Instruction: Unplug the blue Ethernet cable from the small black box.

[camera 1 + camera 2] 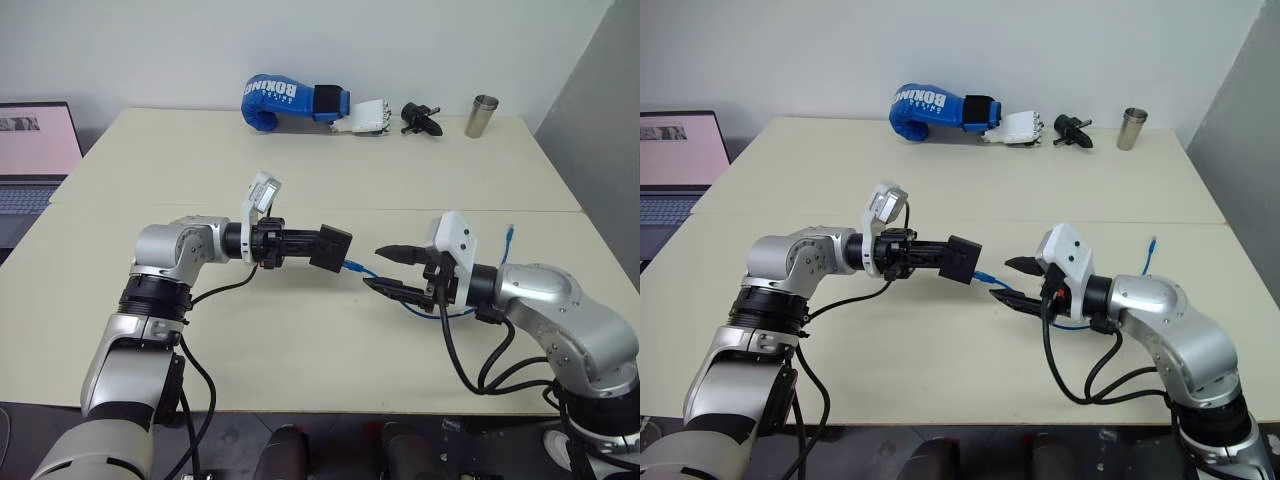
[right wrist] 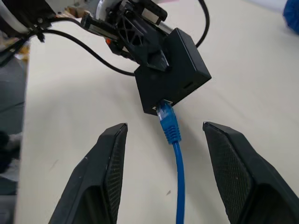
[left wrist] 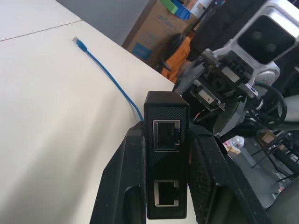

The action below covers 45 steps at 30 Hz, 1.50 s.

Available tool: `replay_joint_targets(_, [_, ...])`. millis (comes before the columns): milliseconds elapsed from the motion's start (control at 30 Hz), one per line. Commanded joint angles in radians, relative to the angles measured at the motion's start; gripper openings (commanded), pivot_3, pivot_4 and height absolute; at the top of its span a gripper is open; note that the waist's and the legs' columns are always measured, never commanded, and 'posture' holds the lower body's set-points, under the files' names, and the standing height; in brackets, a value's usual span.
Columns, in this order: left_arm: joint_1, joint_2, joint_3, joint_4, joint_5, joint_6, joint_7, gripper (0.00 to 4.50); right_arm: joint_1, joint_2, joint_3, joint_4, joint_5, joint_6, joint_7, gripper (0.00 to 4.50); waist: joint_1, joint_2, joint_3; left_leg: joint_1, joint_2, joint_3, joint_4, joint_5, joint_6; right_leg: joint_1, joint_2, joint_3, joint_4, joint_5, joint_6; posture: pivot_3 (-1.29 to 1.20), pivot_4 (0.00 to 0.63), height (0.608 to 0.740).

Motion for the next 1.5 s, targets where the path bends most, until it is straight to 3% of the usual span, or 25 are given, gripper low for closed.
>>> replay_joint_targets(33, [-0.01, -0.013, 0.014, -0.043, -0.011, -0.021, -0.005, 0.8, -0.067, -0.047, -0.053, 0.059, 0.094, 0.071, 0.04, 2.74, 0.001, 0.0, 0.0, 0.0, 0.0, 0.0, 0.0, 0.0, 0.0, 0.0, 0.0, 0.0, 0.0, 0.0, 0.0, 0.0, 0.15, 0.74])
replay_joint_targets(533, [0.062, 0.029, 0.039, -0.174, -0.029, -0.017, 0.015, 0.8, -0.174, -0.033, 0.102, 0.193, 0.103, 0.068, 0.078, 2.74, -0.003, 0.0, 0.0, 0.0, 0.0, 0.0, 0.0, 0.0, 0.0, -0.001, 0.001, 0.0, 0.0, 0.0, 0.0, 0.0, 0.15, 0.74])
replay_joint_targets(1500, [0.072, 0.062, 0.015, -0.229, -0.013, -0.043, -0.003, 0.8, -0.31, 0.06, 0.16, 0.368, 0.156, 0.204, 0.069, 2.74, -0.003, 0.0, 0.001, -0.001, 0.001, 0.0, -0.001, 0.0, 0.0, -0.002, 0.001, 0.0, 0.0, 0.0, 0.0, 0.0, 0.15, 0.74])
